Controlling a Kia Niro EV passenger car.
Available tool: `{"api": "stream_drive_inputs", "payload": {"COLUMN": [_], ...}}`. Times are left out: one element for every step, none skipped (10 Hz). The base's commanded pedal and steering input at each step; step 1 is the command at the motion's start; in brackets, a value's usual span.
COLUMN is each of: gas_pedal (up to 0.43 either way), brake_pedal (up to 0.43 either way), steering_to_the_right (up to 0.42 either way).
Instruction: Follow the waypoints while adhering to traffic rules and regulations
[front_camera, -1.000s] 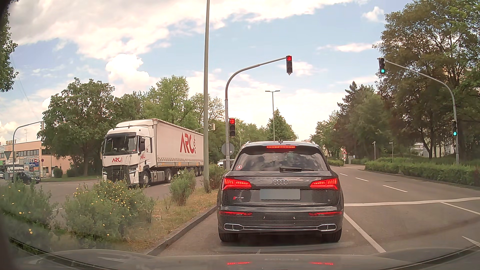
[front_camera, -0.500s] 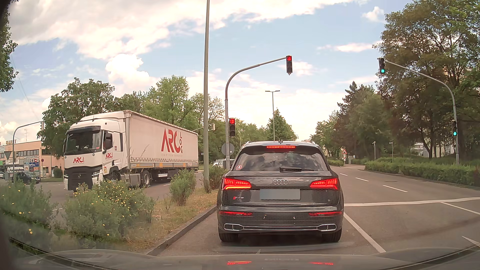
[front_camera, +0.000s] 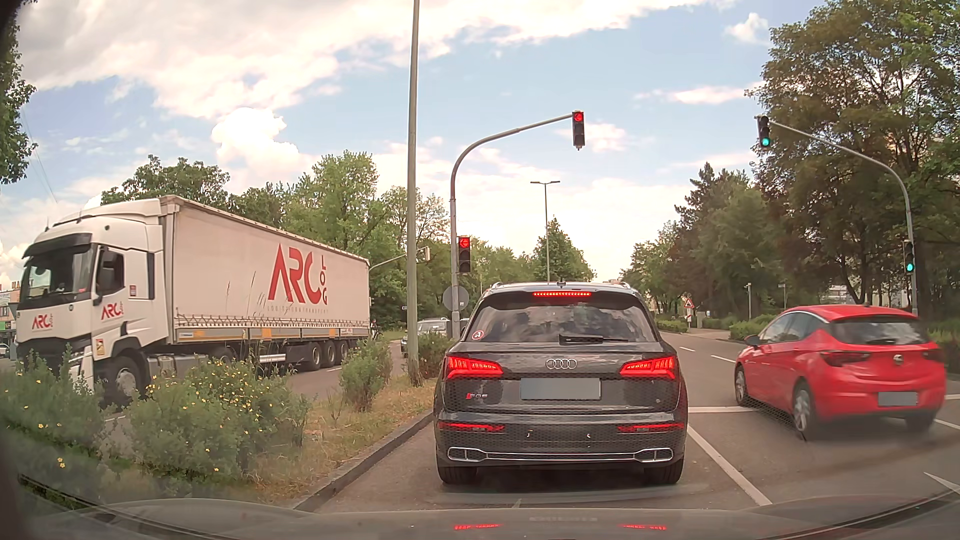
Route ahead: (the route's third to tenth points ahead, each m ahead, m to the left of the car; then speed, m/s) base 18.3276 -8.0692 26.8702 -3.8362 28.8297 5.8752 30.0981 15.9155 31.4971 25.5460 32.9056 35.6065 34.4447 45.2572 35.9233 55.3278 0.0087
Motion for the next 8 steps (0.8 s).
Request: {"api": "stream_drive_inputs", "payload": {"gas_pedal": [0.000, 0.000, 0.000, 0.000, 0.000, 0.000, 0.000, 0.000], "brake_pedal": [0.500, 0.500, 0.500, 0.500, 0.500, 0.500, 0.494, 0.500], "steering_to_the_right": [0.030, 0.030, 0.030, 0.030, 0.030, 0.030, 0.030, 0.030]}}
